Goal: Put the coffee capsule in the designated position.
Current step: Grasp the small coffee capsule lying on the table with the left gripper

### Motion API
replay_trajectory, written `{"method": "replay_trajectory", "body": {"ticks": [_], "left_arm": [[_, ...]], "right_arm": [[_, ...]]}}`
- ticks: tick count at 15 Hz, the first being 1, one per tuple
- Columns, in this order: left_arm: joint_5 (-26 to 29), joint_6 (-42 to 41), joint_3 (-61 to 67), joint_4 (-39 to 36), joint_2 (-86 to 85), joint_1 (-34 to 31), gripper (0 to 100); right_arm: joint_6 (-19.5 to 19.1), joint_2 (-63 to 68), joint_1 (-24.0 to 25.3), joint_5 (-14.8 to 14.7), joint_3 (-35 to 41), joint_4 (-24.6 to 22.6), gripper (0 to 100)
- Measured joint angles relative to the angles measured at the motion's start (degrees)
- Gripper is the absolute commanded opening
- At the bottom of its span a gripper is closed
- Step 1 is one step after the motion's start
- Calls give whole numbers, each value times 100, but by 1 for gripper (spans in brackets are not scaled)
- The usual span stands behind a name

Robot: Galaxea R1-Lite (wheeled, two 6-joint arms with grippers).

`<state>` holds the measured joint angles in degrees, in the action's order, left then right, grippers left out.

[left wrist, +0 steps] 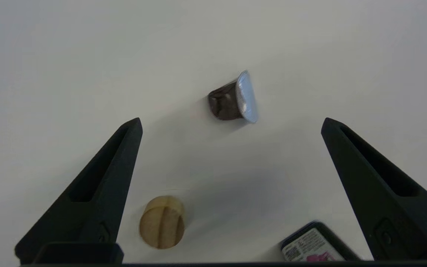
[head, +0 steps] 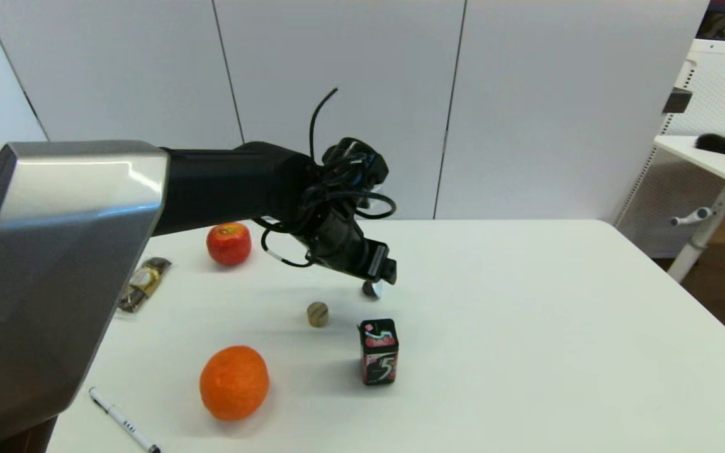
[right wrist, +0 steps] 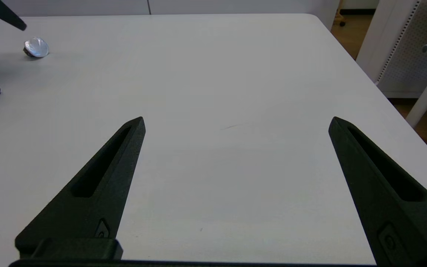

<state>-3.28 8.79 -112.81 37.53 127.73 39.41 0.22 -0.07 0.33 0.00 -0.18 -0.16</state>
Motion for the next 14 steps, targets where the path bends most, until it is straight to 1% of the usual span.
{"method": "replay_trajectory", "body": {"ticks": [2, 4, 14], "left_arm": [[-35, 41, 2, -306, 121, 52, 100], [-215, 52, 0, -513, 221, 68, 100], [-243, 46, 129, -512, 484, 28, 100]], "right_arm": [[5, 0, 0, 0, 0, 0, 100], [2, 0, -2, 0, 0, 0, 100], [2, 0, 0, 0, 0, 2, 100]]}}
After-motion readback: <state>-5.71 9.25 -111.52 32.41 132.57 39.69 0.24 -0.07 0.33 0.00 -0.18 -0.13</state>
